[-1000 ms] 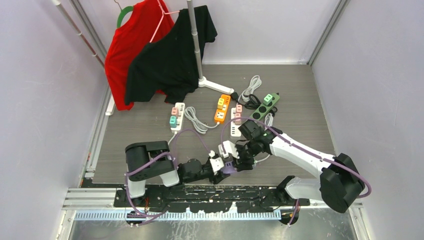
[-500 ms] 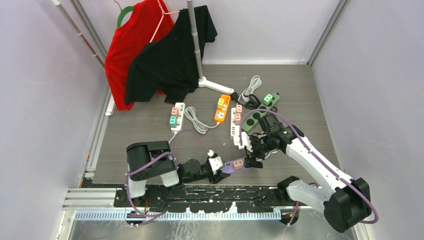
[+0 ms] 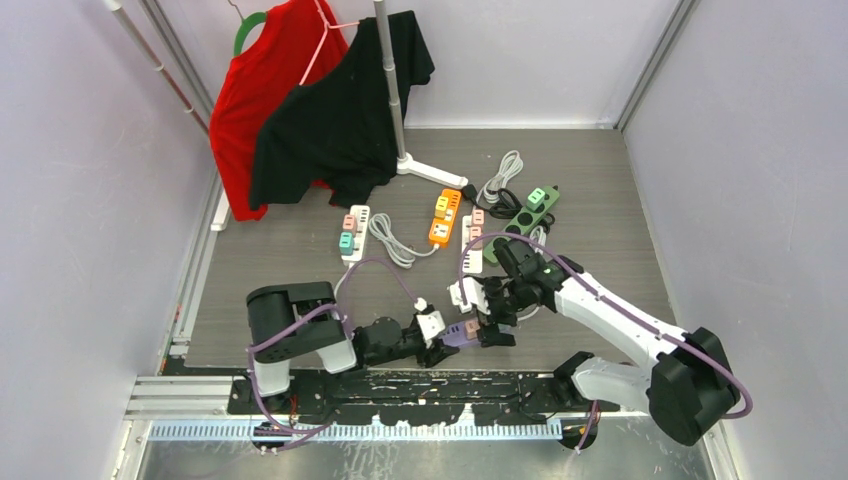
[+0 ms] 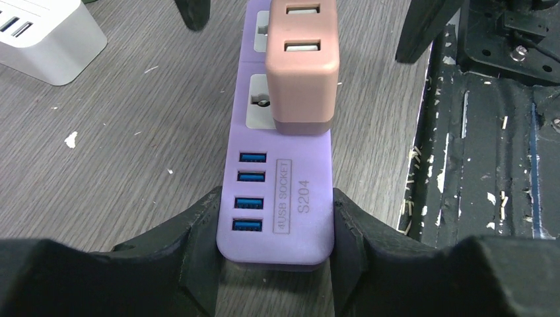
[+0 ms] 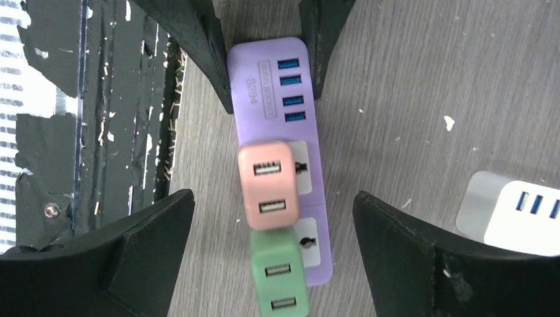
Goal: Pull the plug off the socket
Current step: Remove the plug from the socket.
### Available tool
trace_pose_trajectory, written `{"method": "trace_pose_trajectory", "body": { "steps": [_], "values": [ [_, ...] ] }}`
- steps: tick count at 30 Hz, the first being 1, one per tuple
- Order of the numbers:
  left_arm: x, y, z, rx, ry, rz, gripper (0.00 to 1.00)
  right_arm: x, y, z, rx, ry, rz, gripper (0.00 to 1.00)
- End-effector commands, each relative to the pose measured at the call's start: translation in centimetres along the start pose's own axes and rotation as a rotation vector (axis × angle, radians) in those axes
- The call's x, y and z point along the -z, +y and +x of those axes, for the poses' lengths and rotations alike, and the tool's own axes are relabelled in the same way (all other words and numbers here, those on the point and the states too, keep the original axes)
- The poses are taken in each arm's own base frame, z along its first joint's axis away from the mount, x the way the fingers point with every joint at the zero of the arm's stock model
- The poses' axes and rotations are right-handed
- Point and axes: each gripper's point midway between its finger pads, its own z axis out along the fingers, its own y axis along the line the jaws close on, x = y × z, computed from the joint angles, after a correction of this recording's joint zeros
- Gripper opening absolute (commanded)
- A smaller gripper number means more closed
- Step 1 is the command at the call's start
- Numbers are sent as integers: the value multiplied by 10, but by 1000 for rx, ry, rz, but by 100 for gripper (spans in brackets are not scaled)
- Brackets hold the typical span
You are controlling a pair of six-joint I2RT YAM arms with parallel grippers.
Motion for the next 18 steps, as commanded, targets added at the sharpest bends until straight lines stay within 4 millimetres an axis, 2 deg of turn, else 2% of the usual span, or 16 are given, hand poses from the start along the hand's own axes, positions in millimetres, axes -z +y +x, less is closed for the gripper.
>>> {"method": "trace_pose_trajectory", "body": {
  "steps": [1,5,13,18],
  "values": [
    [0,7,6,-40,69,-31,0,-10,-11,-8,34,11,15,88],
    [2,8,11,-59,104,-31,0,-14,-12,-10,30,24,10,60],
    [1,6,5,-55,84,-21,1,-13,1,-14,64,-3,-41,22],
    [-2,1,-11,-31,28,-1,40,-17,9,-12,87,5,-86,10]
  ]
}}
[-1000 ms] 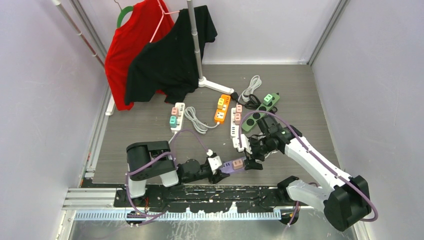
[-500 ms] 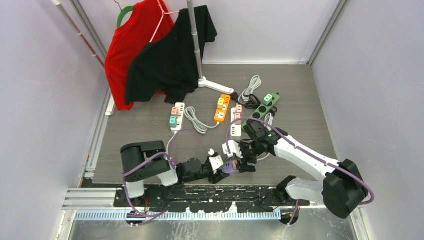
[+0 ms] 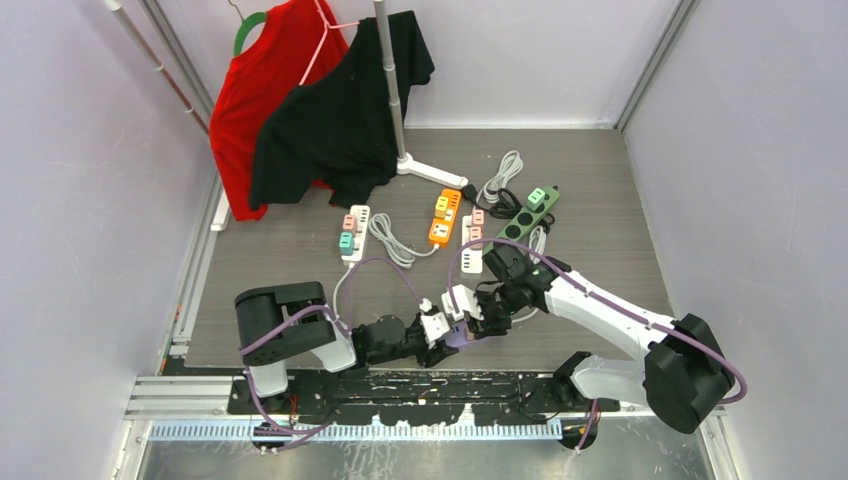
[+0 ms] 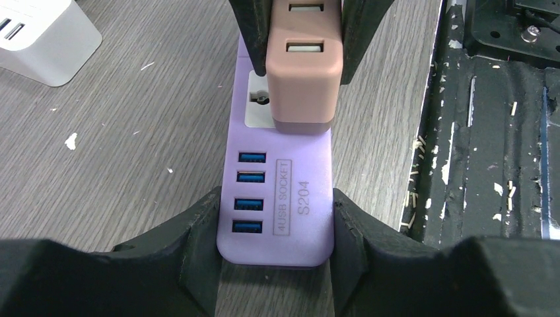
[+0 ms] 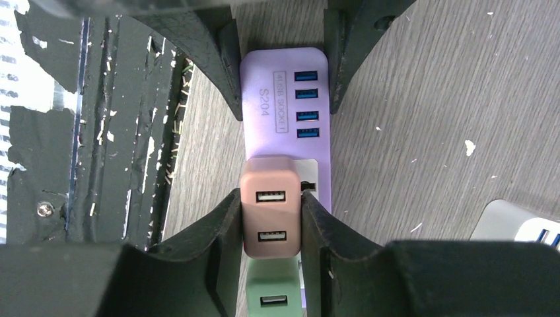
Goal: Pull the plug off the socket
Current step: Remove the plug from the socket.
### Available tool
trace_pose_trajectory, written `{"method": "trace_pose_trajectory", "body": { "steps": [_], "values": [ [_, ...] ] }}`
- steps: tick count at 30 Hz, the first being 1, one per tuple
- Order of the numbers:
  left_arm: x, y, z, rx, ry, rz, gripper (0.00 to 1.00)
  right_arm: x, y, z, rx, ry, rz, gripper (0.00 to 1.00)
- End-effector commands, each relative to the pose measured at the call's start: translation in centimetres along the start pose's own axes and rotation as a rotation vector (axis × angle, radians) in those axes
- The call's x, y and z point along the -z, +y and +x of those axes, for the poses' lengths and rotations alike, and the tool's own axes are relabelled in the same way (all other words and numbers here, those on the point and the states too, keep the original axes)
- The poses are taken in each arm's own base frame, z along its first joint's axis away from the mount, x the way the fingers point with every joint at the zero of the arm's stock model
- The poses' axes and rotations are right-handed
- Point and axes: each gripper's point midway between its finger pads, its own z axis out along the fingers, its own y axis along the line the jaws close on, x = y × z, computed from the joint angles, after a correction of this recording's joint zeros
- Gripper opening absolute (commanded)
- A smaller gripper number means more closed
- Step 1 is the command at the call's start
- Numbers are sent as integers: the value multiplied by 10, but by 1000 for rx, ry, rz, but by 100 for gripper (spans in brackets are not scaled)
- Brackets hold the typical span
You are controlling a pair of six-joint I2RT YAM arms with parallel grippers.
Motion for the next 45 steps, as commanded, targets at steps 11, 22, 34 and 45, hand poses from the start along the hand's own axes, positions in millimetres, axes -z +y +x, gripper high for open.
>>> {"method": "trace_pose_trajectory", "body": {
  "steps": [11,22,34,45],
  "values": [
    [-8,-1,-21,22,-96,3,71,0,6,-12,67,-42,-32,1],
    [-10,-2,-16,16,-84,9,0,-3,12,-29,49,-124,-67,1],
    [2,1,1,24,-45,-10,0,19,8,-4,78,-71,7,1],
    [2,-1,1,64,-32,-9,0,9,-16,-30,13,-90,58,1]
  ]
}}
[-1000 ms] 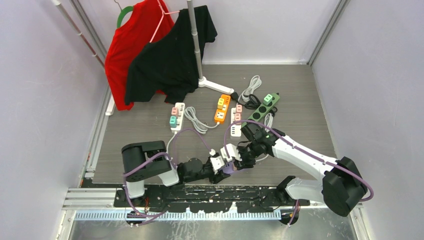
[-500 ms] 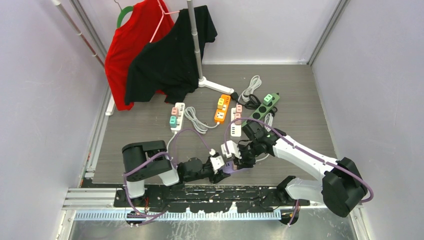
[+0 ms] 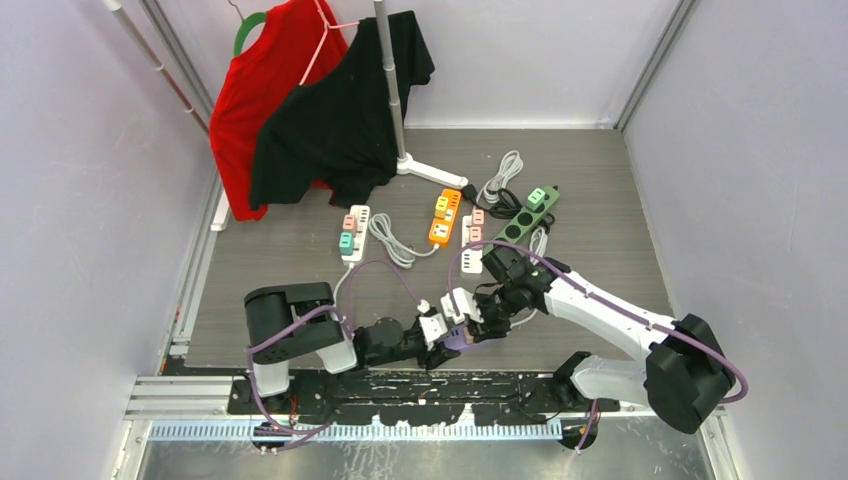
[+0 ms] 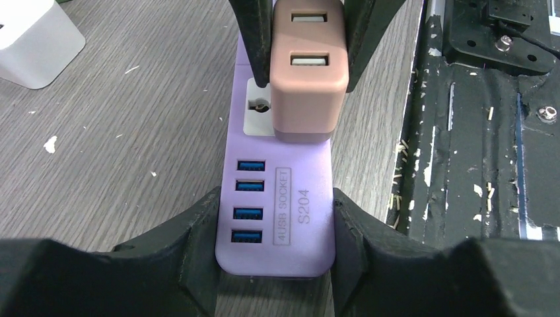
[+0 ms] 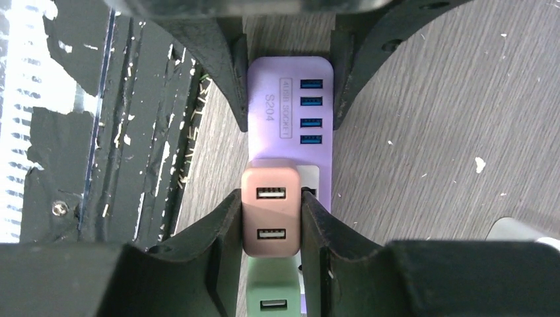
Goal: Pull the plug off the socket
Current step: Remove the plug from the socket.
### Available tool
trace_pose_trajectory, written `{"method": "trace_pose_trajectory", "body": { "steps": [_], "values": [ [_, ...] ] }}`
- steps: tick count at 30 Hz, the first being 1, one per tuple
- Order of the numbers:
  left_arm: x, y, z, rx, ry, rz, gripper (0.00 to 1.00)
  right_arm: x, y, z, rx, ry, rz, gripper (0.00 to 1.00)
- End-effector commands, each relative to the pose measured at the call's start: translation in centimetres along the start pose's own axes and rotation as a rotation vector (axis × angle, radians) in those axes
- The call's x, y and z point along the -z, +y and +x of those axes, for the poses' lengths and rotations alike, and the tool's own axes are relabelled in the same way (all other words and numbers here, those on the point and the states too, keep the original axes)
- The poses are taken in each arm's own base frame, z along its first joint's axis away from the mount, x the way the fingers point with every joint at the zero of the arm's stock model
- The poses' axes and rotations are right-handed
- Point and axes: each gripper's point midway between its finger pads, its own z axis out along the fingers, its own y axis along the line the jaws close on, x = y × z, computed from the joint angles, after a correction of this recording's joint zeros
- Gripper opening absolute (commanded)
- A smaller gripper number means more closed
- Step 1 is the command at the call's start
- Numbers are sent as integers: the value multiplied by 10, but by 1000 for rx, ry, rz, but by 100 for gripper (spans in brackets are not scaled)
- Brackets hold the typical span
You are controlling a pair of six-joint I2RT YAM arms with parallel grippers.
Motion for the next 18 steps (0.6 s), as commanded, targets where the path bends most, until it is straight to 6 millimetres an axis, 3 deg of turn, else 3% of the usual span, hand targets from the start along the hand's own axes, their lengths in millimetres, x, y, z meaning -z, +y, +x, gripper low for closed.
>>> {"method": "trace_pose_trajectory", "body": {
  "steps": [1,5,11,15,18],
  "values": [
    [4,7,2,39,3,-43,0,20,-29,-20,-47,-80,136,1],
    [6,7,6,41,13,-43,0,25,-8,-5,-11,-71,86,1],
    [4,8,5,42,14,-45,0,4,17,-13,48,-95,-70,1],
    [5,8,8,53,26,-50,0,3,-10,-26,-22,-109,18,1],
    [7,8,10,56,29,-50,0,15,-31,-17,-62,-65,131,1]
  ]
}}
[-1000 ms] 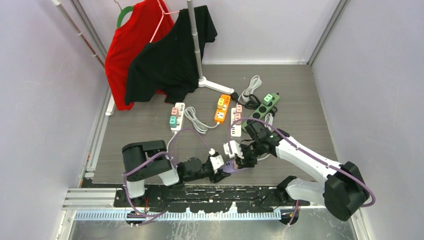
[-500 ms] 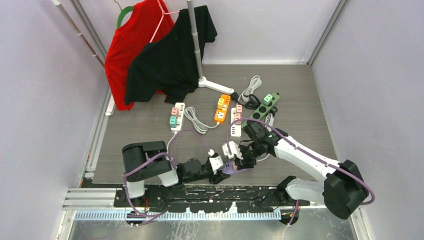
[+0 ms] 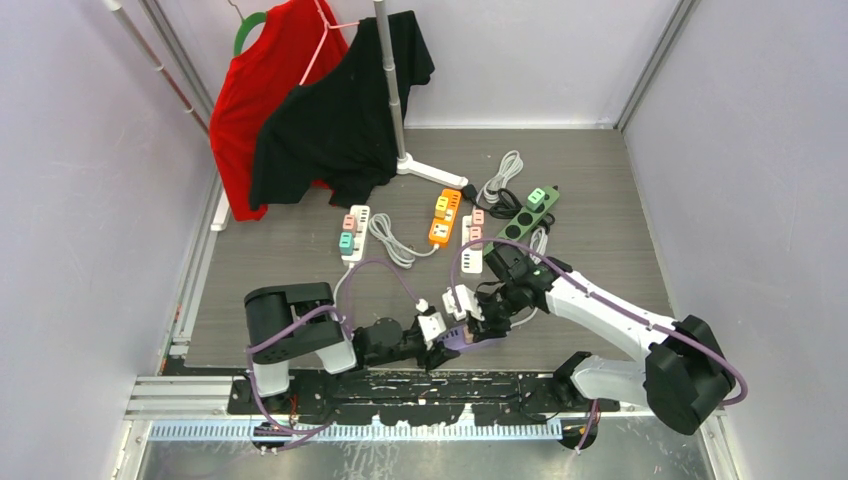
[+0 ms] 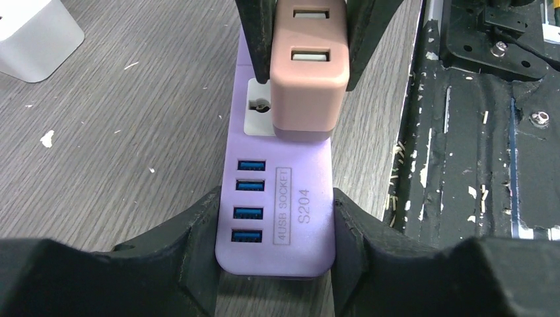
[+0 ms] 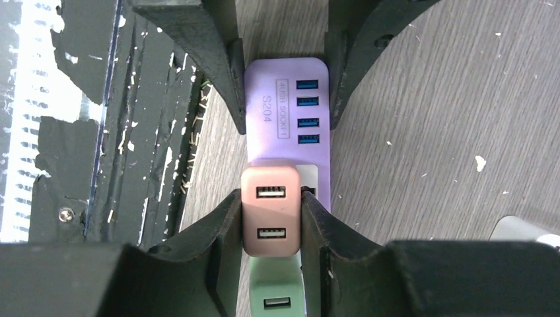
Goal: Pull the plug off the socket
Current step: Remove the plug from the socket.
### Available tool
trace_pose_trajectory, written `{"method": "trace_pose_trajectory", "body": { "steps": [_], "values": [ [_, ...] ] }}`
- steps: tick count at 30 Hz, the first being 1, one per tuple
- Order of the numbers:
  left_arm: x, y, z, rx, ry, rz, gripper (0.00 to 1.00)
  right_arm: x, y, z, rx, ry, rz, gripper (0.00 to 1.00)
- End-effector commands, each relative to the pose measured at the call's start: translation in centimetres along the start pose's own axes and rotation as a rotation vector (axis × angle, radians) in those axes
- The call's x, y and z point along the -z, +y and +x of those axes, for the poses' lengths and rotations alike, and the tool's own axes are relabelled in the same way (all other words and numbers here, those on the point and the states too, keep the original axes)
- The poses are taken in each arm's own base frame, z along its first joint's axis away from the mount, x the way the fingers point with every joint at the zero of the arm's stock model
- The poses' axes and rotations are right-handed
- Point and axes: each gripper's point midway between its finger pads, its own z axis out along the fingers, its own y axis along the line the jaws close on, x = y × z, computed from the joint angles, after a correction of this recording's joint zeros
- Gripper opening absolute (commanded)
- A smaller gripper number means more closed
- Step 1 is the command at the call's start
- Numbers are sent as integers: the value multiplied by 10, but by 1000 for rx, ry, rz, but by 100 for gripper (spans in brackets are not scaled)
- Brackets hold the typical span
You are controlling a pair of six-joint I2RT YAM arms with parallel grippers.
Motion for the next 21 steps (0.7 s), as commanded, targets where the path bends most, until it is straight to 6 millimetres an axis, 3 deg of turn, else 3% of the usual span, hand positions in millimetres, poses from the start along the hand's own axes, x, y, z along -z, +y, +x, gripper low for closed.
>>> {"method": "trace_pose_trajectory", "body": {
  "steps": [1,4,9,15,21],
  "values": [
    [7,10,10,23,34,-52,0,17,-31,-11,-19,-27,146,1],
    [8,11,11,16,35,-55,0,17,-10,1,29,-18,84,1],
    [7,11,9,12,34,-53,0,3,17,-9,88,-68,-75,1],
    [6,10,11,22,41,-53,0,-1,2,-25,38,-79,-44,1],
    [8,11,11,22,42,-57,0,26,1,-34,19,-128,-2,1]
  ]
}}
